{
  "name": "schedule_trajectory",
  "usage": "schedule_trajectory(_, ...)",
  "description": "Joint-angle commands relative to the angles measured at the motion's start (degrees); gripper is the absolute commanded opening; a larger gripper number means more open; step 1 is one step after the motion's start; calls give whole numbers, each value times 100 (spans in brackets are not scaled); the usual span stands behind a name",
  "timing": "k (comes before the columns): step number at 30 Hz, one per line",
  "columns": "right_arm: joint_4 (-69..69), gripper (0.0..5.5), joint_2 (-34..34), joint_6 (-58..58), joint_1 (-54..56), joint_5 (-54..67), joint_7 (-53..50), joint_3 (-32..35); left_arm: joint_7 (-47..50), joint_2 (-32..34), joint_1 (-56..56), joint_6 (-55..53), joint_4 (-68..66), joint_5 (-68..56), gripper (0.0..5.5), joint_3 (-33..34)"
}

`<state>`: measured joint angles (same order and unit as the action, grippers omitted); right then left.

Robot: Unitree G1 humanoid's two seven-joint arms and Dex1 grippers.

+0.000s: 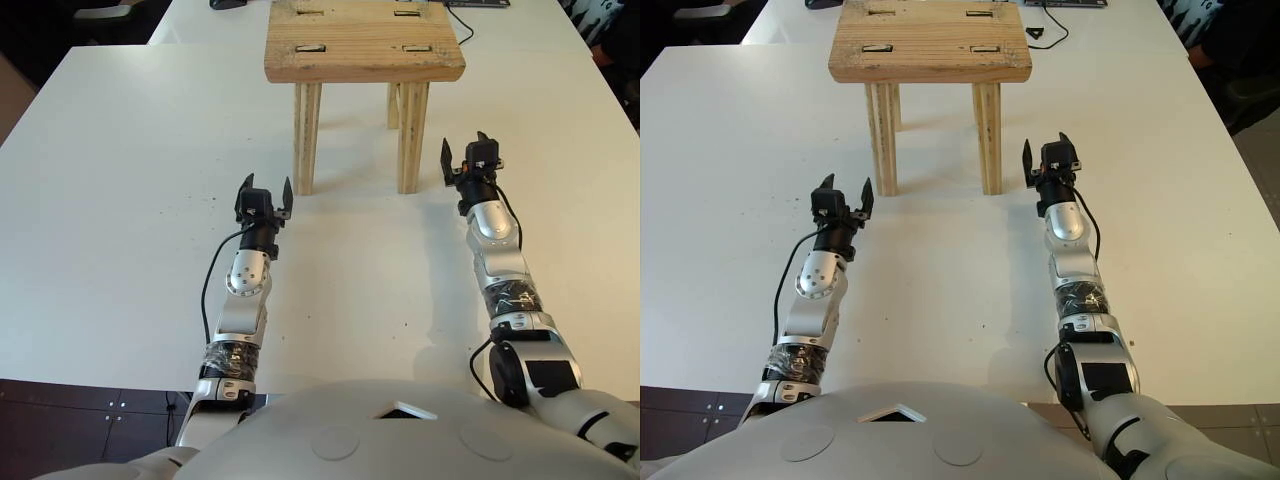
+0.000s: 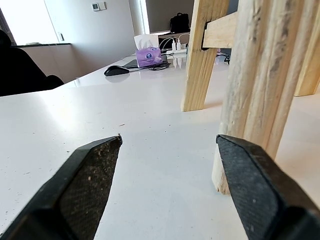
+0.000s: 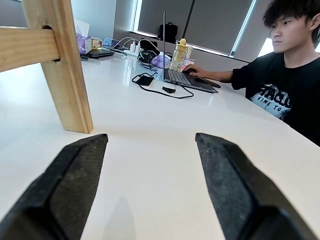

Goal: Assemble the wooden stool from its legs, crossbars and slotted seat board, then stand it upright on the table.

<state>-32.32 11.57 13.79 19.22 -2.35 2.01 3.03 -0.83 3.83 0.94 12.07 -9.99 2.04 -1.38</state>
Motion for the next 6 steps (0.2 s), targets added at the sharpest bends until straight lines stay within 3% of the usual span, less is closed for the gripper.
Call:
schedule_trajectory(1,-210,322,14,-85,214,68,-16,110,18,21,-140,-118,-102,4,350,80)
schedule_trajectory(6,-327,322,15,-419,355,384,42,410,101,-97,-348,-197,-358,135,350,-34)
